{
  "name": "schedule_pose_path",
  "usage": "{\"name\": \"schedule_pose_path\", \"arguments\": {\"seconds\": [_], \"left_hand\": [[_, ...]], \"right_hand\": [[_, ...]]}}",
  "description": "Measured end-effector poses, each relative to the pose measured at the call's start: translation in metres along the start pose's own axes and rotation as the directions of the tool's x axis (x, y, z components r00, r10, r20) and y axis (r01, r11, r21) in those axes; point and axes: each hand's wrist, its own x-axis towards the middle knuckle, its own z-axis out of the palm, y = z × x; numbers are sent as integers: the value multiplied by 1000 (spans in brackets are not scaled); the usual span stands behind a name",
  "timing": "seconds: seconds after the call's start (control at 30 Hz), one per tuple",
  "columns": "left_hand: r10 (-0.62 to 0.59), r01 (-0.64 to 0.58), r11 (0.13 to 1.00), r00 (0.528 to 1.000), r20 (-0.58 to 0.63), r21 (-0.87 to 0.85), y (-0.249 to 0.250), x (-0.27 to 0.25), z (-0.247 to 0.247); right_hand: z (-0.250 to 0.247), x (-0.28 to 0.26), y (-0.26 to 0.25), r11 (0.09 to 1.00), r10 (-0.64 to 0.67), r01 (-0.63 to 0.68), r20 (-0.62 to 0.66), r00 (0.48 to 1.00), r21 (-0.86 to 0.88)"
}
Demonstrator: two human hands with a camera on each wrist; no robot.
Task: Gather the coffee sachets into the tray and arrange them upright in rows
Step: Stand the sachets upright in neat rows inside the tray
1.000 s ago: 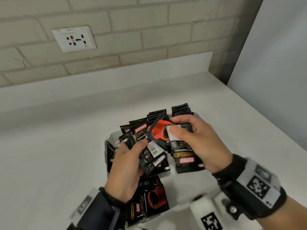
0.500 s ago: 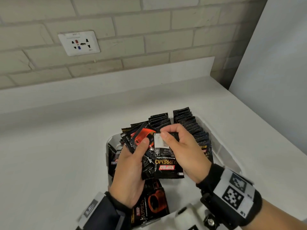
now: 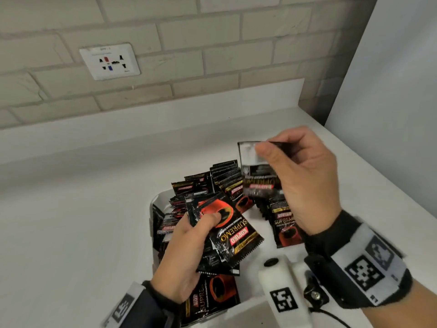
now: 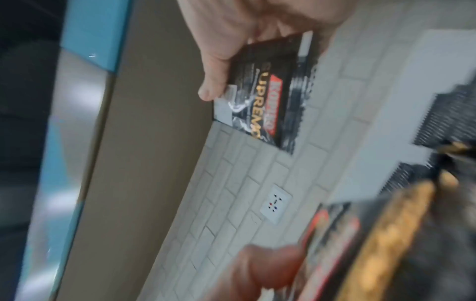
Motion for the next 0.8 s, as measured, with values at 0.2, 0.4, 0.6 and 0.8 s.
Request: {"name": "schedule_pose_path", "arguments": {"seconds": [0.2, 0.4, 0.6, 0.8], "left_hand": [[-2, 14, 991, 996, 90, -135, 5, 0, 4], [-29, 58, 931, 996, 86, -359, 11, -3, -7], [86, -70, 973, 994, 61, -220, 5, -3, -8], [137, -141, 976, 990, -32, -168, 7, -3, -12]], "right_hand": [[8, -19, 13, 762, -164, 512, 646, 746, -397], [-4, -34, 18, 726, 29, 502, 751, 660, -469], [-8, -36, 19, 897, 82, 250, 692, 718, -366], [-15, -17, 8, 957, 184, -124, 222, 957, -261]]}}
